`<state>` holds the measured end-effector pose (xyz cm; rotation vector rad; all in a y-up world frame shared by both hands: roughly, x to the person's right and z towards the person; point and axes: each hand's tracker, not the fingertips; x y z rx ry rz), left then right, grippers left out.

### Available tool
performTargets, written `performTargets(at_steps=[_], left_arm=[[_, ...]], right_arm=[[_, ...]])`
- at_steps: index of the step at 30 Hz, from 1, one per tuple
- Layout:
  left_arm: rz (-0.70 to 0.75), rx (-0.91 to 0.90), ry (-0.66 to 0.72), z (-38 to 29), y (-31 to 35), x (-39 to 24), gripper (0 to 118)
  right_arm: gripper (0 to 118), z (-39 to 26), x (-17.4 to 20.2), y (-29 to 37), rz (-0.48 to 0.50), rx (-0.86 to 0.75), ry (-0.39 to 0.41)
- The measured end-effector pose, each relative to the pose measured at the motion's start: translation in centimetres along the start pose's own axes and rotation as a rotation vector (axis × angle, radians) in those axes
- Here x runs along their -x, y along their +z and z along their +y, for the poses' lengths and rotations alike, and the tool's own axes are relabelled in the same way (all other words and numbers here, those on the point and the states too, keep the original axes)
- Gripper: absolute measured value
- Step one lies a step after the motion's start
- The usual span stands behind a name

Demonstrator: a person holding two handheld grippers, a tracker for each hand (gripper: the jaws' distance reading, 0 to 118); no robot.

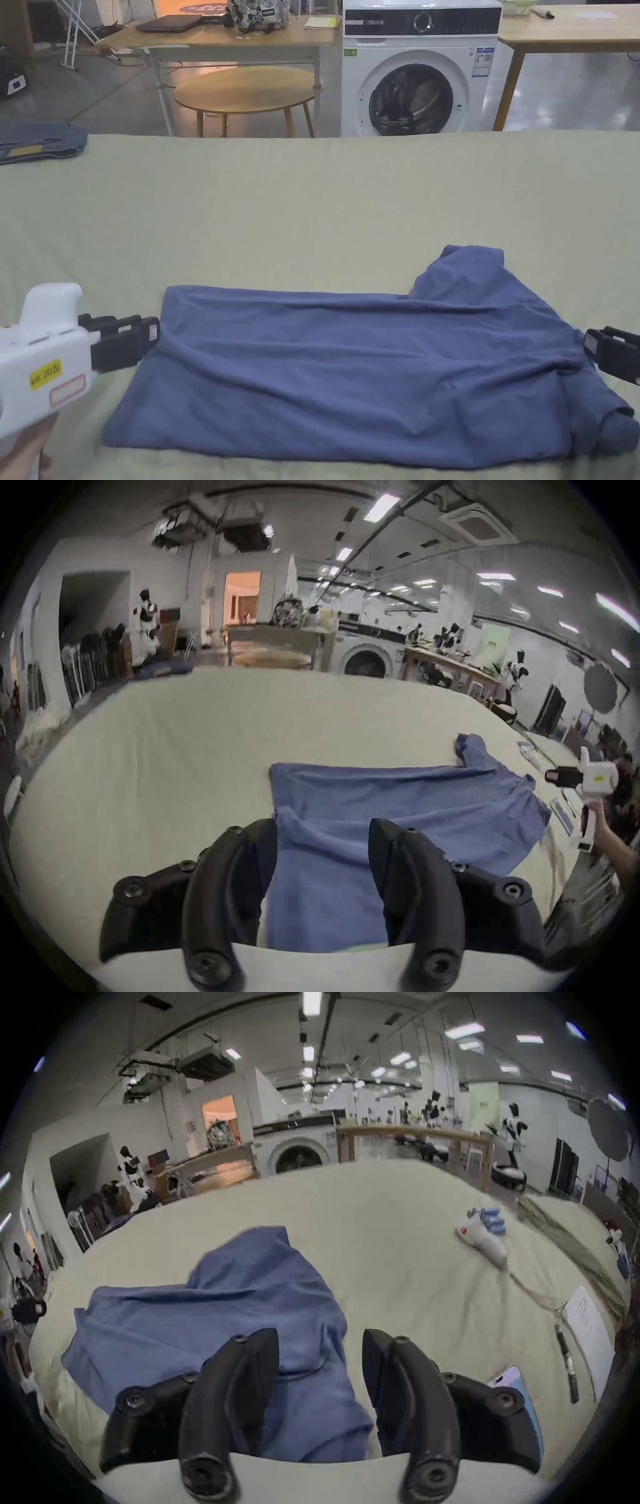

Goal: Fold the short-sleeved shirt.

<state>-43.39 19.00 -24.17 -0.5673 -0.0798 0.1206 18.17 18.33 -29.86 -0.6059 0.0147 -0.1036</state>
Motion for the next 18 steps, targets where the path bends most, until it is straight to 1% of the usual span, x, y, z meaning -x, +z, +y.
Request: performTargets(at_steps=[2,3,4,5,6,7,8,9,12,16,18], left_arm=[[-0.015,-0.054,-0.023,-0.4,3.2,-3.2,54],[-0.046,-0.076,-0.002,-1.0,4.3,-4.2,51],[-0.064,-0.098,0.002,-1.7,5.2,-5.0,43],[-0.074,-0.126,0.011,-1.8,6.3,-5.4,31],[-0.081,-0.115,0.022,-2.5,7.1,-6.2,10],[-0.073,-0.113,0.029,-3.1,7.8,-7.0,0],[-0.067,-0.117,0.041,-3.8,8.4,-7.7,0],[-0.066,-0.109,0.051,-4.2,8.7,-6.9,0],[-0.067,-0.116,0.102,-6.6,10.7,-7.6,0],[-0.032,-0.072,0.118,-7.8,11.2,-6.0,0],[-0.007,-0.062,0.132,-7.6,10.7,-4.3,0]], right_arm=[[52,-0.7,1.1,2.8,0.026,-0.063,0.047],[47,-1.1,1.8,4.1,0.044,-0.072,0.072],[37,-1.5,2.3,4.6,0.055,-0.082,0.082],[23,-2.1,3.0,5.6,0.062,-0.089,0.087],[7,-2.7,3.6,6.5,0.075,-0.091,0.091],[0,-3.3,4.1,7.2,0.084,-0.093,0.087],[0,-4.1,4.3,7.1,0.108,-0.091,0.084],[0,-4.8,4.7,7.7,0.156,-0.074,0.072],[0,-6.7,5.5,8.9,0.178,-0.057,0.054],[0,-7.6,6.4,9.9,0.173,-0.057,0.064],[0,-7.5,6.3,10.0,0.192,-0.056,0.054]])
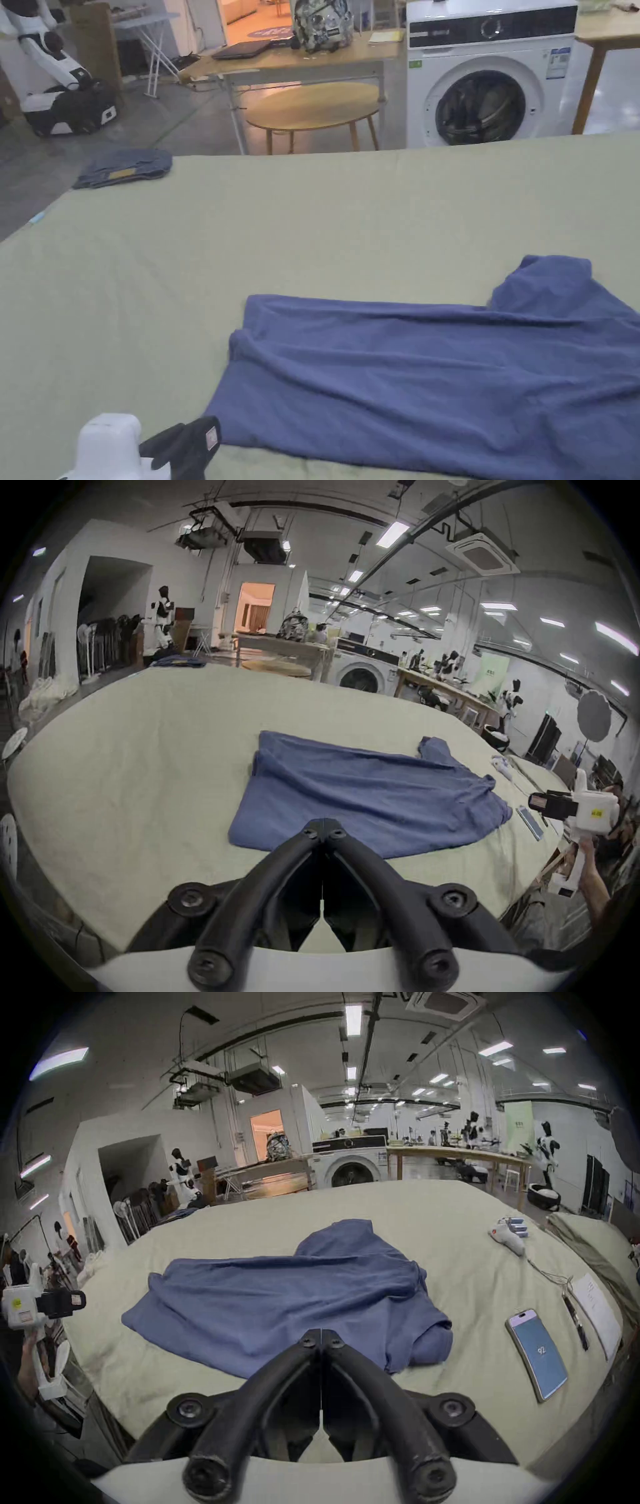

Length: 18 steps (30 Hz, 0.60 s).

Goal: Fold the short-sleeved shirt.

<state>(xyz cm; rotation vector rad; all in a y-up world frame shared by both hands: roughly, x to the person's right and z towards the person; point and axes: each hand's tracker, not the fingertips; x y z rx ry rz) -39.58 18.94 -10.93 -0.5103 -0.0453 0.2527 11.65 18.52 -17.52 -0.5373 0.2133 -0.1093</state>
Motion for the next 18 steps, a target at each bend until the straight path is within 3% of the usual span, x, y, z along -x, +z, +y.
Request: performTargets(at_steps=[3,5,10,13,15,17,18], left_arm=[[0.012,0.072,0.097,1.0,-2.0,2.6,4],[-0.012,0.116,0.138,1.4,-4.5,4.4,51],[0.113,0.283,0.103,1.1,-12.7,6.3,49],[0.092,0.350,0.138,-0.6,-16.1,8.1,25],[0.095,0.314,0.089,-0.3,-15.0,7.5,2],[0.039,0.360,0.098,-0.2,-15.6,6.9,2],[0.098,0.368,0.037,-0.4,-15.9,6.2,2]], right_arm=[[0,0.2,-0.2,0.1,0.002,-0.011,-0.004],[0,0.3,-0.6,-0.1,0.011,-0.009,-0.022],[0,-0.2,-1.6,0.2,-0.008,0.013,-0.046],[0,-0.7,-2.7,0.6,-0.034,0.031,-0.055],[0,-0.6,-2.8,1.2,-0.059,0.043,-0.059],[0,-0.5,-3.7,0.9,-0.080,0.047,-0.063],[8,-0.4,-4.3,0.5,-0.103,0.048,-0.069]])
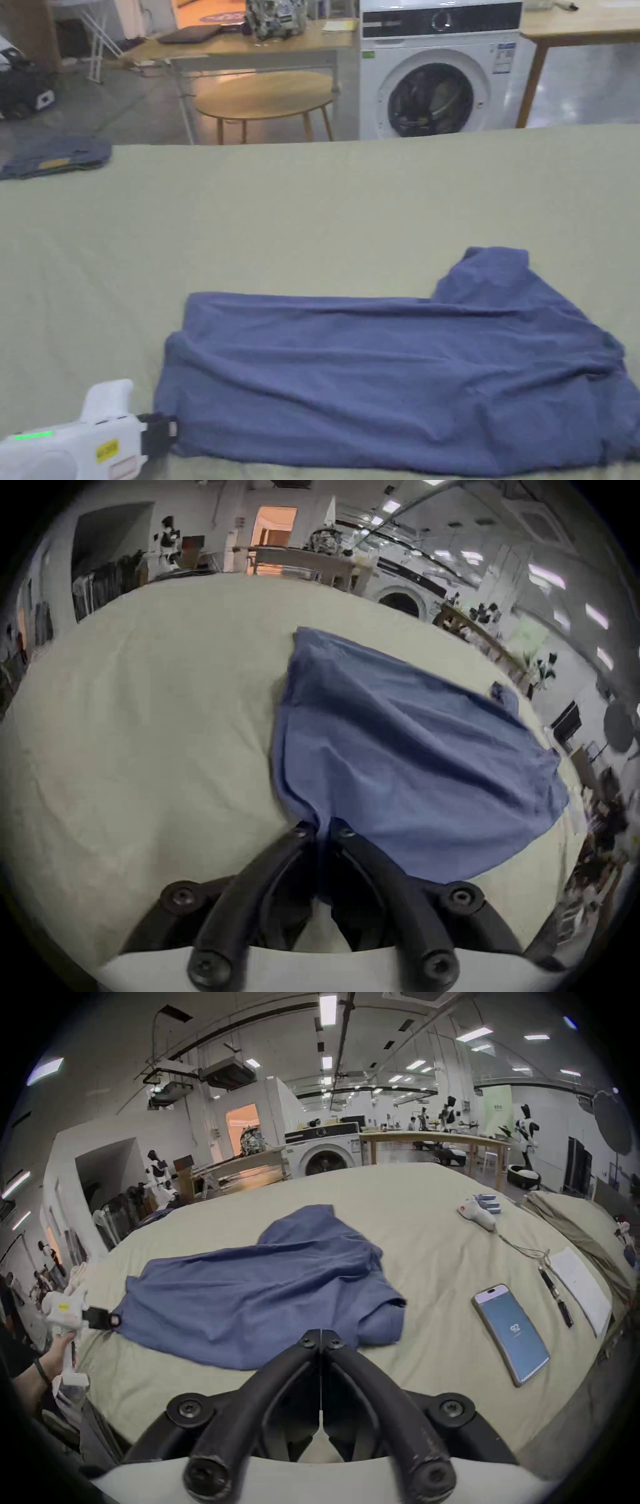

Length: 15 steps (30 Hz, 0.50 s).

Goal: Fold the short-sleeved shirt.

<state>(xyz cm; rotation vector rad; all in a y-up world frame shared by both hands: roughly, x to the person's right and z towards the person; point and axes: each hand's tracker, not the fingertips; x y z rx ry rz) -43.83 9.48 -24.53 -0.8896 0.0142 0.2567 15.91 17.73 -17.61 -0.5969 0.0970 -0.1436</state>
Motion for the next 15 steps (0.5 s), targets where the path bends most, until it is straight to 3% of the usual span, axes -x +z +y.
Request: performTargets(at_steps=[2,3,8,9,11,12,13,14,15], left_arm=[[0.036,0.005,-0.064,0.0,-0.4,-0.2,2],[0.026,0.000,-0.045,0.1,-0.5,-0.1,2],[0.014,0.004,-0.027,-0.3,0.6,-1.1,2],[0.010,0.006,-0.022,-0.3,1.0,-1.4,2],[0.008,0.004,-0.015,-0.4,1.3,-1.6,2],[0.007,0.003,-0.014,-0.5,1.3,-1.8,2],[0.008,0.003,-0.013,-0.4,1.3,-1.8,2],[0.007,0.007,-0.011,-0.5,1.4,-2.0,2],[0.006,0.002,-0.017,-0.6,1.8,-2.1,1]], right_arm=[[61,0.8,-1.1,-1.5,-0.076,-0.003,-0.039],[75,1.1,-1.9,-2.8,-0.089,0.002,-0.077],[75,1.1,-5.1,-10.0,-0.131,0.130,-0.222],[70,0.6,-5.7,-11.6,-0.122,0.192,-0.268],[39,-1.0,-6.3,-13.2,-0.064,0.256,-0.348],[21,-1.1,-5.9,-12.5,-0.172,0.188,-0.310],[9,-0.9,-5.9,-11.8,-0.132,0.144,-0.311],[9,-0.7,-6.2,-11.6,-0.053,0.164,-0.364],[8,-0.4,-6.4,-11.5,-0.089,0.169,-0.361]])
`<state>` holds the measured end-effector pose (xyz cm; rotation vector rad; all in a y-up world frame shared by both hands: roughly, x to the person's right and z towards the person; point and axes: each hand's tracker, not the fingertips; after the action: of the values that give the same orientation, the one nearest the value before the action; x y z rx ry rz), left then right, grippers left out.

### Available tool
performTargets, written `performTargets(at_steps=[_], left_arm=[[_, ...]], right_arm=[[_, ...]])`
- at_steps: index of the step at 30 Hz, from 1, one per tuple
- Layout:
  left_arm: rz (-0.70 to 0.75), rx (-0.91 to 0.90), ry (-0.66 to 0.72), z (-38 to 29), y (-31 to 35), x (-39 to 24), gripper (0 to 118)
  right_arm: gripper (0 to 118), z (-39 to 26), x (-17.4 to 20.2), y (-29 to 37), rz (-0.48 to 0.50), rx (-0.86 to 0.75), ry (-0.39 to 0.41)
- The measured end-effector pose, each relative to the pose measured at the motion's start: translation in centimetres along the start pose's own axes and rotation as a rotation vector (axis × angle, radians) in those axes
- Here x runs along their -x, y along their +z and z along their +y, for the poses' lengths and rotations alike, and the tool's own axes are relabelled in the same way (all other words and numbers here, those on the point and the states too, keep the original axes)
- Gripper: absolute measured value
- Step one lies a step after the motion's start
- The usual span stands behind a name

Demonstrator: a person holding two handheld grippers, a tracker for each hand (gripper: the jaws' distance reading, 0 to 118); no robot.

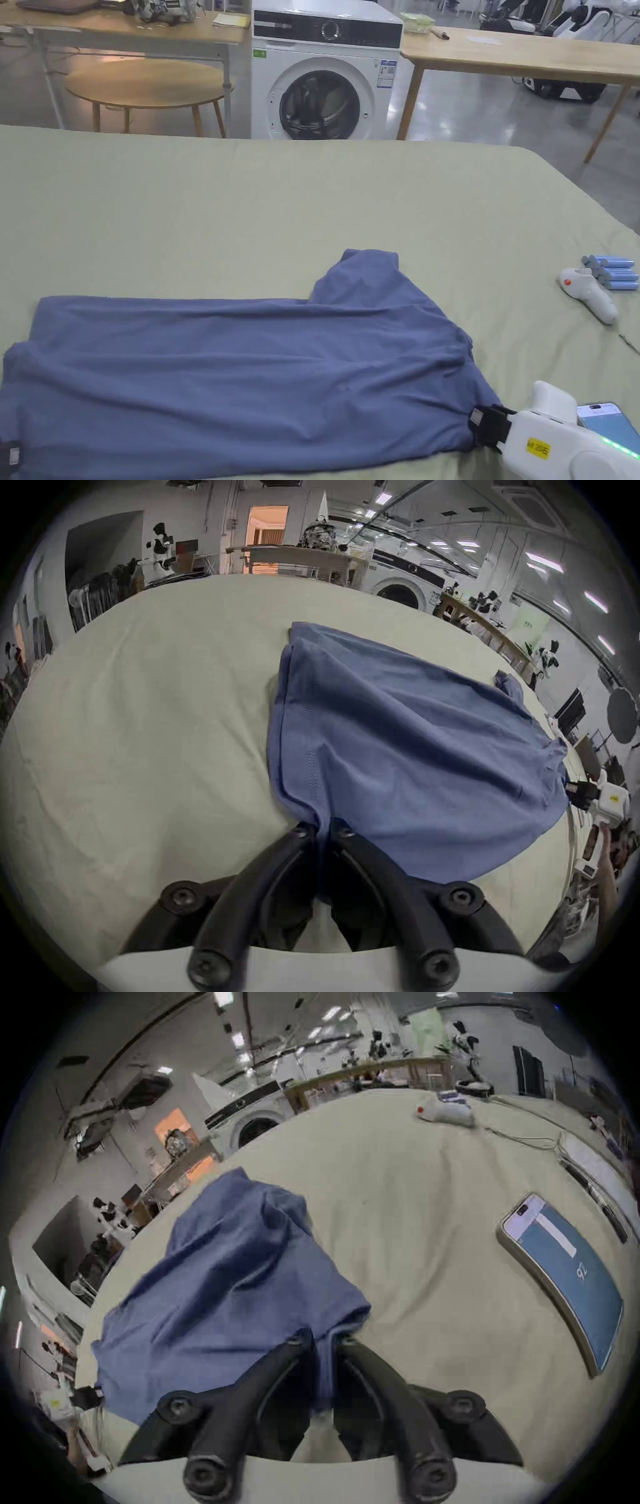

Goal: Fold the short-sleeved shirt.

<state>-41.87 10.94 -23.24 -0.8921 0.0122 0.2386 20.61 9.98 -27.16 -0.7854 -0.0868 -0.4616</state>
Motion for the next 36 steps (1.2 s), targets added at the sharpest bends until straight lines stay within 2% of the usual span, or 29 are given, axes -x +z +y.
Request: performTargets(at_steps=[2,4,5,7,8,9,17,18,19,20,21,22,23,25,29,30,32,33,34,35,36], left_arm=[[-0.007,-0.012,-0.009,-1.0,1.8,0.5,1],[-0.027,-0.152,-0.021,-0.1,4.5,0.3,1],[-0.033,-0.158,0.026,-0.1,6.2,0.8,1],[-0.085,-0.221,0.080,0.2,8.4,1.3,0],[-0.074,-0.203,0.089,-0.4,9.3,1.2,0],[-0.075,-0.219,0.085,-1.2,10.1,1.2,0],[-0.054,-0.098,0.109,-9.9,13.2,3.2,0],[-0.054,-0.087,0.114,-10.7,13.4,2.2,4],[-0.050,-0.074,0.119,-11.4,13.4,2.2,20],[-0.079,-0.118,0.127,-11.7,13.3,2.3,20],[-0.076,-0.120,0.125,-11.8,13.2,2.3,28],[-0.025,-0.137,0.106,-12.7,12.9,3.3,52],[0.026,-0.148,0.065,-12.7,13.0,3.3,57],[0.030,-0.181,0.001,-11.9,13.9,2.8,56],[-0.004,-0.253,0.002,-10.0,15.3,0.3,55],[-0.020,-0.284,-0.003,-9.6,15.6,-0.4,53],[-0.064,-0.339,0.003,-8.7,15.9,-1.7,35],[-0.085,-0.368,0.000,-8.3,15.9,-2.4,13],[-0.086,-0.380,-0.006,-8.1,15.8,-3.0,0],[-0.074,-0.373,-0.024,-7.9,15.3,-3.6,0],[-0.064,-0.372,-0.035,-7.9,14.9,-4.1,0]], right_arm=[[8,-0.1,0.9,1.2,-0.004,-0.031,0.021],[8,0.4,1.6,3.2,-0.019,-0.063,0.061],[8,0.6,1.9,4.1,-0.029,-0.086,0.085],[8,0.7,1.7,5.4,-0.016,-0.071,0.082],[8,0.3,1.3,6.1,0.012,-0.069,0.055],[8,-0.3,1.3,6.9,-0.001,-0.070,0.044],[8,-7.0,-2.0,12.7,-0.075,-0.002,0.034],[13,-7.9,-2.3,12.9,-0.084,0.005,0.049],[20,-8.4,-2.4,12.9,-0.084,0.012,0.069],[26,-8.8,-2.6,12.7,-0.084,0.020,0.103],[26,-9.0,-2.6,12.3,-0.109,0.037,0.136],[45,-9.1,-2.5,12.1,-0.163,0.053,0.159],[55,-9.2,-2.5,12.2,-0.185,0.027,0.172],[55,-8.6,-2.4,13.5,-0.158,-0.027,0.184],[55,-7.4,-0.4,15.3,-0.094,-0.139,0.182],[55,-7.1,0.6,15.5,-0.069,-0.166,0.186],[53,-6.7,2.6,15.7,0.003,-0.183,0.223],[38,-6.5,3.6,15.6,0.036,-0.185,0.250],[19,-6.5,4.6,15.5,0.056,-0.192,0.279],[3,-6.4,5.7,15.2,0.074,-0.188,0.314],[0,-6.5,6.6,14.7,0.070,-0.181,0.350]])
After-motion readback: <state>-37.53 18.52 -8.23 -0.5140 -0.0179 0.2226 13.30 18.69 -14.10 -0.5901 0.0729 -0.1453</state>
